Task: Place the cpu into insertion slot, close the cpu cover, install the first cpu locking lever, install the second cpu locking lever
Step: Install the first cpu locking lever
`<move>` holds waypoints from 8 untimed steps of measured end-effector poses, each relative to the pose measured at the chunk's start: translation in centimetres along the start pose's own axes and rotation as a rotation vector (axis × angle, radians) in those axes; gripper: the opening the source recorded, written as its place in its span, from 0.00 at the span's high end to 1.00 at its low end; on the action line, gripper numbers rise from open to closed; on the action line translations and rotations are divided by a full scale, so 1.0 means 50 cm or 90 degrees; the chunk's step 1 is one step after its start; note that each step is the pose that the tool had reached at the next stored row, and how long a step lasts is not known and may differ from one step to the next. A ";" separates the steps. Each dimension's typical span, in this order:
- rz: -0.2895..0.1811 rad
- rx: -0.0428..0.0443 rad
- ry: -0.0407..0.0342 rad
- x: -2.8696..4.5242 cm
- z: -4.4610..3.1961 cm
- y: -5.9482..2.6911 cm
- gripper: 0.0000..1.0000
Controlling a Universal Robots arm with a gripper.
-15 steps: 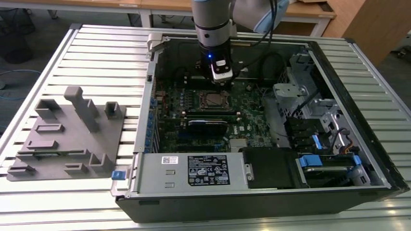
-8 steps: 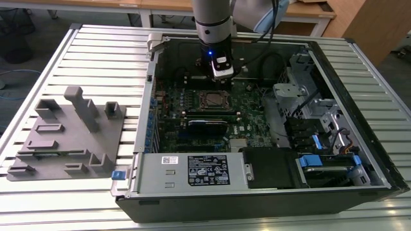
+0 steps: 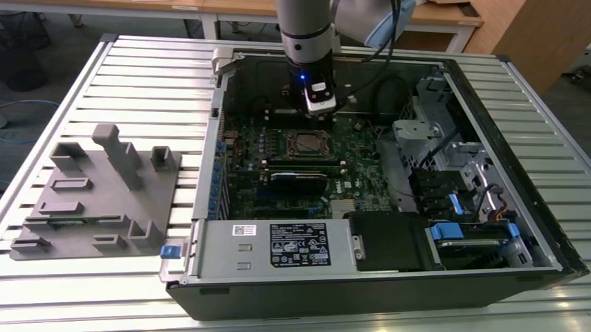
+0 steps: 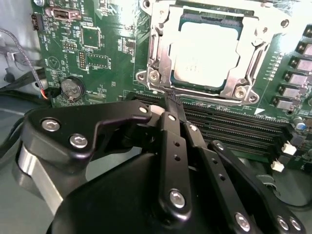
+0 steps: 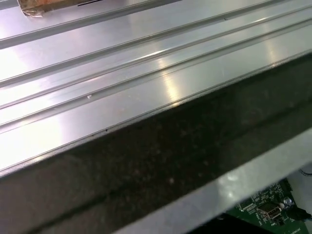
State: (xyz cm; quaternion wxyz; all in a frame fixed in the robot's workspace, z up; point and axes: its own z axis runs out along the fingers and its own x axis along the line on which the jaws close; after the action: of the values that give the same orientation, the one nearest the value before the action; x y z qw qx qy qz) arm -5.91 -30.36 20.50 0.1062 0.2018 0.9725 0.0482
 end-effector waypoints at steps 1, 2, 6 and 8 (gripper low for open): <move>0.000 -0.0012 -0.0027 0.000 0.001 -0.001 0.89; 0.000 -0.0023 -0.0052 0.000 0.002 -0.002 0.89; -0.001 -0.0046 -0.0105 0.000 0.009 -0.004 0.89; -0.001 -0.0058 -0.0130 0.002 0.013 -0.005 0.89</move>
State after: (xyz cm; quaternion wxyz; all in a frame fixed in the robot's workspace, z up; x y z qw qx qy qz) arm -5.92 -30.52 19.80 0.1171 0.2012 0.9712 0.0505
